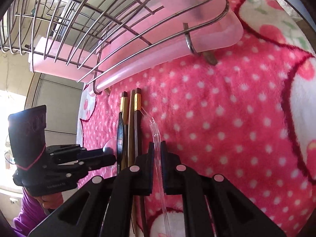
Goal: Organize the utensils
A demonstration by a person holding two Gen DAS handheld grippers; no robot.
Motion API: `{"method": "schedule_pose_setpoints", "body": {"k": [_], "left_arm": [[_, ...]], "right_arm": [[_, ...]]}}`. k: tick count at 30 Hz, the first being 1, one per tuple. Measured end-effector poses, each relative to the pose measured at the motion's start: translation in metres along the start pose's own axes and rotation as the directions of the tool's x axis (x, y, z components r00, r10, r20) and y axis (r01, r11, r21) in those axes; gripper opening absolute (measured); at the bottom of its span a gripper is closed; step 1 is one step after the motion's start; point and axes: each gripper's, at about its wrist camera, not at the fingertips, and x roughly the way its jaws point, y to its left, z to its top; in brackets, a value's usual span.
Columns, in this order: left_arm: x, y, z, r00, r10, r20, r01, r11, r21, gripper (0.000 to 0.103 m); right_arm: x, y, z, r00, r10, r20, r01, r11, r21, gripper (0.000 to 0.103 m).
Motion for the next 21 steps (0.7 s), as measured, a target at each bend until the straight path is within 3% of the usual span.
{"method": "schedule_pose_setpoints", "body": {"k": [4, 7, 11, 14, 17, 21], "left_arm": [[0.002, -0.002, 0.004, 1.000, -0.016, 0.006, 0.016, 1.000, -0.004, 0.005], [-0.001, -0.004, 0.002, 1.000, 0.006, 0.027, -0.006, 1.000, -0.002, 0.005], [-0.019, -0.005, -0.004, 0.995, -0.004, 0.102, 0.005, 1.000, -0.014, 0.005], [-0.040, -0.004, -0.011, 0.982, -0.020, 0.190, 0.026, 0.999, -0.031, 0.005], [-0.068, -0.009, -0.021, 0.948, -0.030, 0.316, 0.040, 0.999, -0.025, 0.005], [-0.118, -0.020, -0.034, 0.858, -0.001, 0.514, -0.001, 1.000, 0.003, 0.005]], "right_arm": [[0.008, -0.003, 0.006, 1.000, 0.014, -0.021, -0.014, 1.000, 0.011, 0.006], [0.007, -0.002, 0.006, 1.000, 0.015, -0.021, -0.015, 1.000, -0.004, 0.003], [-0.005, 0.004, -0.001, 0.999, 0.028, 0.036, -0.027, 0.999, -0.033, 0.003], [-0.023, 0.013, -0.008, 0.993, 0.037, 0.109, -0.030, 0.997, -0.067, 0.003], [-0.049, 0.025, -0.016, 0.979, 0.042, 0.198, -0.017, 0.992, -0.125, 0.003], [-0.092, 0.047, -0.025, 0.934, 0.050, 0.354, 0.027, 0.977, -0.211, 0.003]]}}
